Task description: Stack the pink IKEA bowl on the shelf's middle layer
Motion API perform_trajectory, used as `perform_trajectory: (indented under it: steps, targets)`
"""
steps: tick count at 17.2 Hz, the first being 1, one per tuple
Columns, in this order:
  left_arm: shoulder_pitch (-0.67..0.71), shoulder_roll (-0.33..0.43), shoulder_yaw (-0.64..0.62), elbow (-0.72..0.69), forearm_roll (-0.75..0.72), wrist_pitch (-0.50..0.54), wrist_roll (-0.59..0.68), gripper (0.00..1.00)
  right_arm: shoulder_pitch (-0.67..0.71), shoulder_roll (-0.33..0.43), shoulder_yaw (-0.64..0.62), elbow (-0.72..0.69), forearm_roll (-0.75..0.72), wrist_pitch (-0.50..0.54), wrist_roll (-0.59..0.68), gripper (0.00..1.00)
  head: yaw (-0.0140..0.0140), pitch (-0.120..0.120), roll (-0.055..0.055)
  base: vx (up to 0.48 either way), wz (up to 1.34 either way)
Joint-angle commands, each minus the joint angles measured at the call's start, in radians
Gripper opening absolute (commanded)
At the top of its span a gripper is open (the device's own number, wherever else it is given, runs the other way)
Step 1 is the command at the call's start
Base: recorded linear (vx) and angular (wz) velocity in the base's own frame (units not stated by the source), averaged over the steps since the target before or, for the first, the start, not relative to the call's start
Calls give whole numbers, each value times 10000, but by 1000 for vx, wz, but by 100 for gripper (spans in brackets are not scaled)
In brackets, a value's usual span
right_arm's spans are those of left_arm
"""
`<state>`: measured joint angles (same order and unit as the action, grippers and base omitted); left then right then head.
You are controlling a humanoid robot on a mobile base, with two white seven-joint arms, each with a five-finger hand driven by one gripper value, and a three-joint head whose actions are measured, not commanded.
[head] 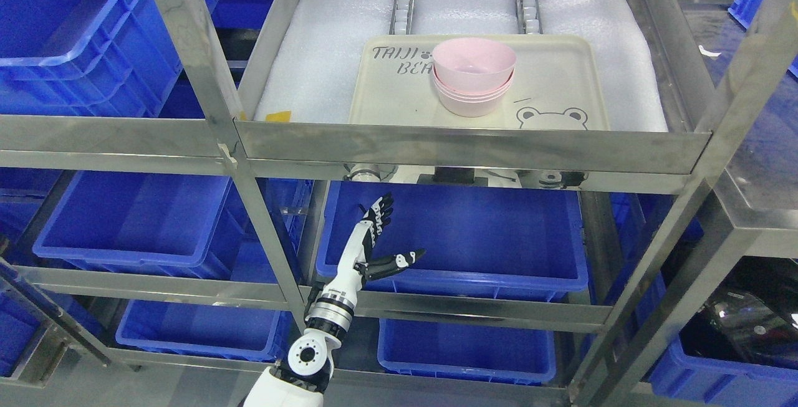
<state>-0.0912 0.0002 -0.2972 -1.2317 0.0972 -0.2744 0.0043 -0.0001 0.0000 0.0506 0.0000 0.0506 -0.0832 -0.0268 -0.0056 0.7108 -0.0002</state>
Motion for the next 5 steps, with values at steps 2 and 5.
perform_trajectory:
  steps: [2,5]
  targets:
    - [420,172,150,-1075,240,14,3,100,216,-175,0,-175,0,4,8,100,0,0,0,-1,11]
    - [467,172,150,-1090,240,-2,-12,100,216,-175,0,-175,0,4,8,100,0,0,0,1,-2]
